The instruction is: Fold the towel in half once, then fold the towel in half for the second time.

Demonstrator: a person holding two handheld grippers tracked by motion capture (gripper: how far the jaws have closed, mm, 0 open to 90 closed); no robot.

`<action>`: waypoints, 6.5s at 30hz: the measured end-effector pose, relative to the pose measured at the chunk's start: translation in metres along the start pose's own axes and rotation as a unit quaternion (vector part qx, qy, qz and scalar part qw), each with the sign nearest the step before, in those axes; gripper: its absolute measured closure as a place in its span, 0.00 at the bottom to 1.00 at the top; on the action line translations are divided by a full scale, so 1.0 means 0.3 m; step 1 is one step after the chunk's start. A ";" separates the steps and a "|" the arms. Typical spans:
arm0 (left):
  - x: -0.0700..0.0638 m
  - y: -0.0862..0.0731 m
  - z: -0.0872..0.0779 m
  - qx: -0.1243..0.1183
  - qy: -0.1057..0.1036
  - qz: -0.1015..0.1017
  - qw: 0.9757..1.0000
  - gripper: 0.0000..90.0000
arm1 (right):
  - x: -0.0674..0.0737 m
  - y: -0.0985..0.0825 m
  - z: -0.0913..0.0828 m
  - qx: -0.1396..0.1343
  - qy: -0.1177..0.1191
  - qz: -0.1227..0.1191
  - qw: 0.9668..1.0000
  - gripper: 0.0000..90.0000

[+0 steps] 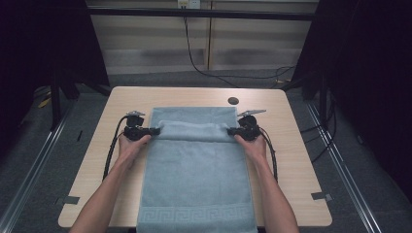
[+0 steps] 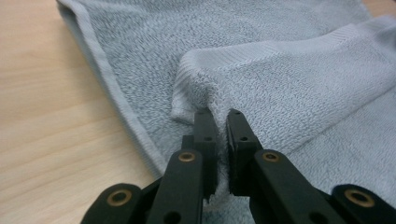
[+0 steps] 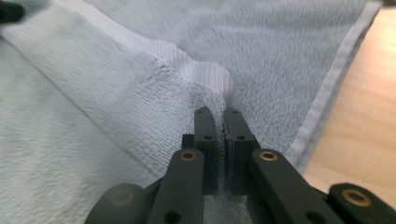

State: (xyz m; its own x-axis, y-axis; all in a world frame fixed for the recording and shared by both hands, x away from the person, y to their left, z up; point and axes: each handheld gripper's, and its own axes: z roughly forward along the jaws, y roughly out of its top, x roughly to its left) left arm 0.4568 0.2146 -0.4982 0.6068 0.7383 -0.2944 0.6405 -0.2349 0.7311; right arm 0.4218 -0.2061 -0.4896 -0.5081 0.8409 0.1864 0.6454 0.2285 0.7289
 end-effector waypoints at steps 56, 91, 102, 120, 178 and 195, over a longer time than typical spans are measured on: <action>-0.447 -0.544 -0.542 0.003 -0.177 0.127 0.976 0.82 | 0.426 -0.536 -0.596 0.008 0.130 -0.112 0.985 0.84; -0.222 -0.285 -0.197 0.034 -0.061 0.102 0.992 0.72 | 0.218 -0.259 -0.174 0.041 0.077 -0.068 0.994 0.59; -0.291 -0.362 -0.256 0.040 -0.082 0.107 0.990 0.76 | 0.266 -0.349 -0.262 0.046 0.076 -0.090 0.992 0.61; -0.383 -0.462 -0.341 0.051 -0.107 0.118 0.986 0.76 | 0.334 -0.463 -0.370 0.043 0.104 -0.084 0.990 0.62; -0.223 -0.305 -0.221 0.051 -0.067 0.122 0.989 0.81 | 0.109 -0.307 -0.237 0.031 0.053 -0.046 0.997 0.93; -0.198 -0.187 -0.272 -0.034 -0.090 0.077 0.992 0.90 | 0.106 -0.199 -0.324 -0.043 0.065 -0.026 0.997 0.95</action>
State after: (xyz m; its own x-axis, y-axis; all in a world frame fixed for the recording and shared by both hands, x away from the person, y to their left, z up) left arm 0.3465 0.2356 -0.4714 0.7731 0.5704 -0.2775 0.5043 -0.2873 0.8144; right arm 0.3115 -0.2406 -0.4632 -0.6133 0.7569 0.2257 0.5671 0.2231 0.7929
